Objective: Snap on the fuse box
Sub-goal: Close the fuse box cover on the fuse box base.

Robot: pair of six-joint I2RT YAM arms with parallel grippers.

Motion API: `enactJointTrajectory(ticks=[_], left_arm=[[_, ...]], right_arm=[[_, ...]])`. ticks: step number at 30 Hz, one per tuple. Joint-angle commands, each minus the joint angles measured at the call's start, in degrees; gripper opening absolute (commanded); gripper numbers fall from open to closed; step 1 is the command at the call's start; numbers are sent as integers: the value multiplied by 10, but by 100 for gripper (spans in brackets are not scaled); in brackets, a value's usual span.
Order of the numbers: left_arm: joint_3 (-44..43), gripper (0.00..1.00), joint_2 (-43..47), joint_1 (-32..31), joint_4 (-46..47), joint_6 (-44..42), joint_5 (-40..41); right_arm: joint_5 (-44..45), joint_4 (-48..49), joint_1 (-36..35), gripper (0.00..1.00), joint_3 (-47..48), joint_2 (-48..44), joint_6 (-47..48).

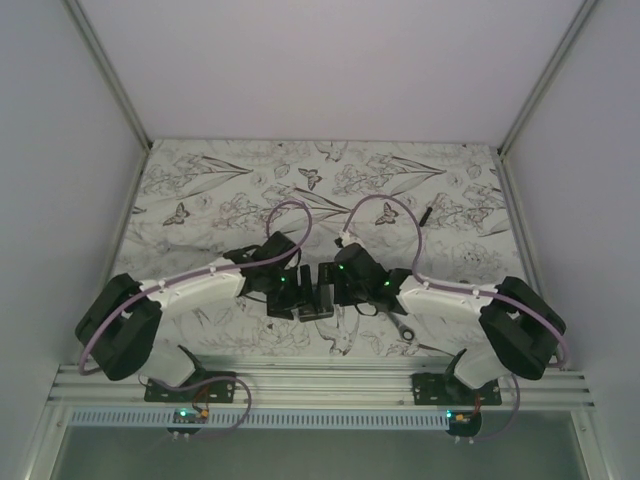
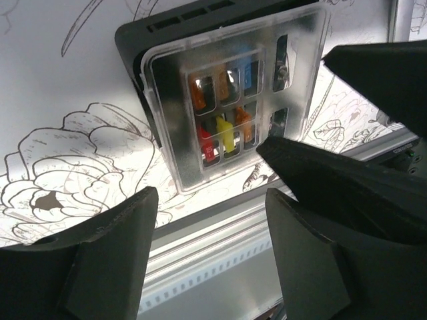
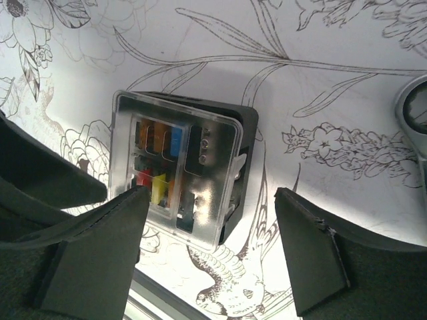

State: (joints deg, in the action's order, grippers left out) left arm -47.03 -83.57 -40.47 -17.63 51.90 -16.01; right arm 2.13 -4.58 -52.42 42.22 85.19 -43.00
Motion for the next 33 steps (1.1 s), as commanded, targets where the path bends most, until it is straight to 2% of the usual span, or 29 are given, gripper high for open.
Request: enactJointTrajectory(ticks=[1,7,13,18,33], left_arm=[[19,71,27,3,-7,-2,0],[35,83,73,59,-45,-31,10],[71,89,126,143,-73,-62,9],[86,93,127,197,-80,-86,10],[98,97,118,211,-79,-87,28]], right_arm=[[42,-39,0,85,23,-24,29],[84,-98,-28,100,65,-10,49],[154,-153,-76,99,139,35,47],[185,-185,-104,99,190,94,35],[253,-271,-139,99,281,185,-1]])
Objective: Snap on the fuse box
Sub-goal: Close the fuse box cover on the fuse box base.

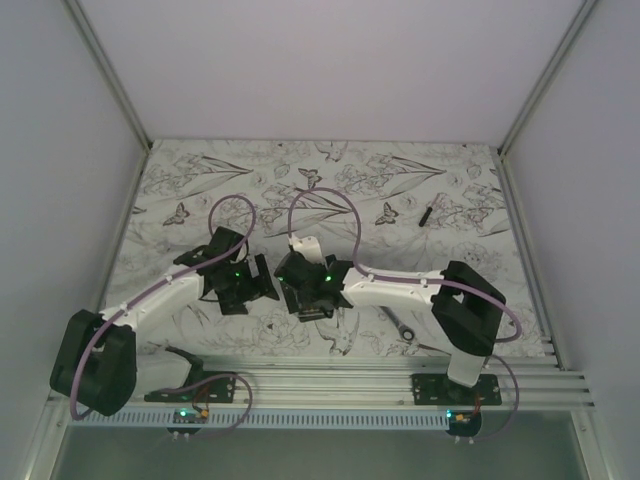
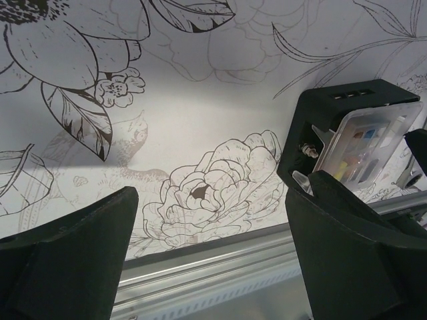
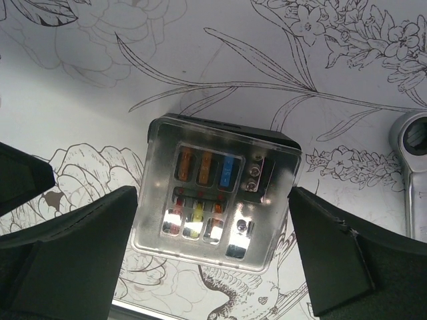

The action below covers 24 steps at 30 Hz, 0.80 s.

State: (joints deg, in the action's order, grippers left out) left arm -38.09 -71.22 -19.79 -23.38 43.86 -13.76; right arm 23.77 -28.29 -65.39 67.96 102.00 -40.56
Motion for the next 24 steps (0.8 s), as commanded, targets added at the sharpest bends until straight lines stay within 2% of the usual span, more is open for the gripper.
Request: enactJointTrajectory(ticks=[1,8,12,15,24], left_arm=[[9,97,-6,4,-22,-6,4],[11,96,-3,4,-20,-3,0],[15,94,3,5,-10,7,-23],[18,87,7,2,11,19,-48],[-16,63,-16,-68,69,52,-79]], right_arm=[[37,-37,-9,99,25,20,-28],[50,-53,-19,99,44,39,-22],[39,-21,-25,99,31,-2,-3],[23,-3,-19,100,15,-33,6],[-130,118,50,99,-111,-159,33]])
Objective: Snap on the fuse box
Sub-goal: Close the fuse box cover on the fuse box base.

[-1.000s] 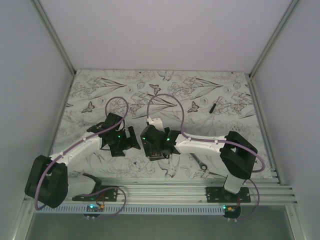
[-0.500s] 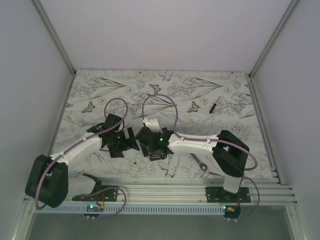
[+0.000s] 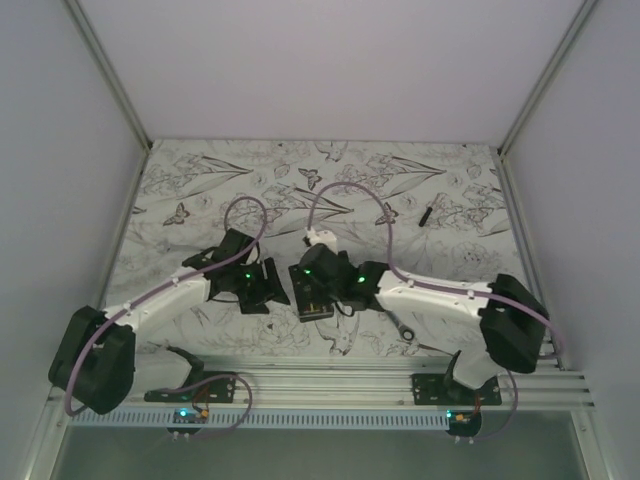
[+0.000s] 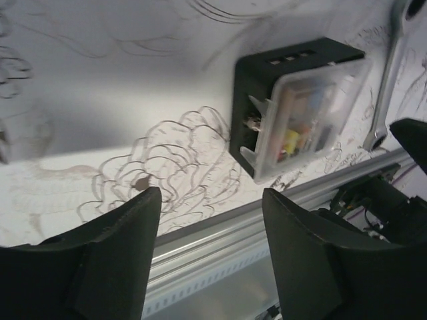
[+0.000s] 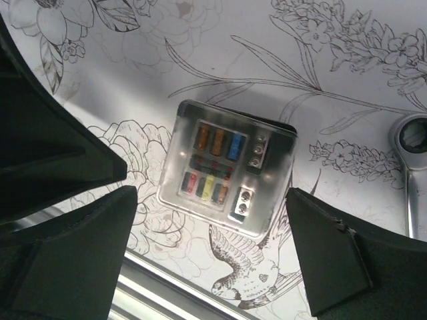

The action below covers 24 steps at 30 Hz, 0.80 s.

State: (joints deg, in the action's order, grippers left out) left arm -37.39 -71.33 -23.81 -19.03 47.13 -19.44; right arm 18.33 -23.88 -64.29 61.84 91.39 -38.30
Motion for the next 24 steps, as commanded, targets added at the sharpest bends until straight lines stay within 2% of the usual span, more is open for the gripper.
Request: enactJointTrajectory(ticks=[1,3,7,15,19,24], left_arm=[[-30,61,-32,-37,29,21,-19],[-43,53,-48,-51,34,25,-15],[-67,45,-78,-68,41,28,-6],[-85,28,-121,-77,47,27,-5],[-93,23,-131,-81,47,27,-7],[-93,23,-142,-84,47,31,-6]], right_arm=[[-96,94,55,98,-68,-68,10],[-142,131,85,94,-102,-91,7],[-209,191,136,86,-156,-116,0],[-247,226,168,65,-183,-90,1],[-255,230,168,59,-180,-67,0],[-253,224,168,58,-178,-56,-3]])
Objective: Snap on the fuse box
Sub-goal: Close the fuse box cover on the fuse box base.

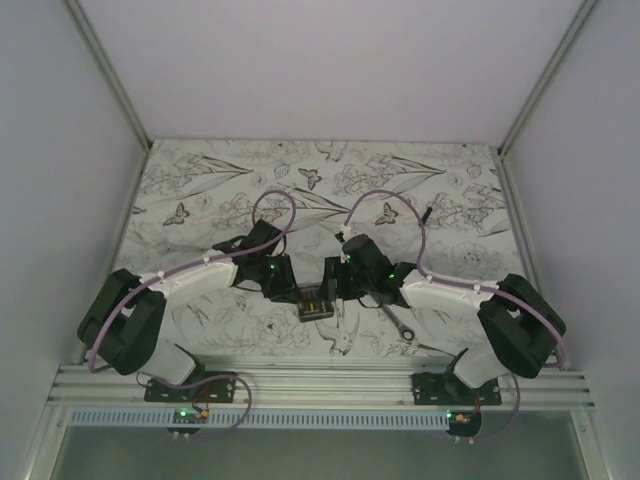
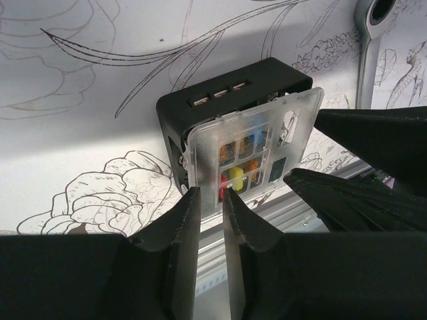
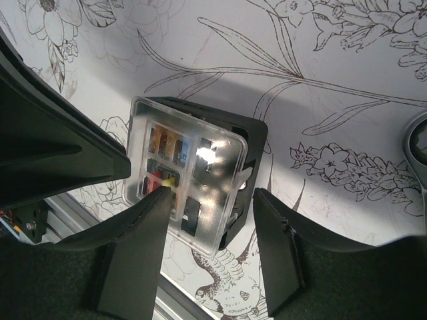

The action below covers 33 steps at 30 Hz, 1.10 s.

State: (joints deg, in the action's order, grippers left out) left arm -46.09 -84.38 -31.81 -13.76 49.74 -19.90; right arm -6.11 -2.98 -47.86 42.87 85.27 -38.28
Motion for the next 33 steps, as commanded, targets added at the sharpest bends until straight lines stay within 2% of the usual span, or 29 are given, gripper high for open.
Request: enactJointTrajectory(ticks=[1,16,23,33], left_arm=[[-3,23,-12,-4,-6,6,1],[14,41,32,-5,-32,7,33],[-3,39,-14,-12,-33,10,14],[-23,28,-23,-31,-32,11,15]], right_arm=[[-8,10,4,57,13,5,-2],[-11,6,4,55,13,16,-4],[-15,7,4,53,17,19,-4],[-27,10,2,51,27,26,-4]])
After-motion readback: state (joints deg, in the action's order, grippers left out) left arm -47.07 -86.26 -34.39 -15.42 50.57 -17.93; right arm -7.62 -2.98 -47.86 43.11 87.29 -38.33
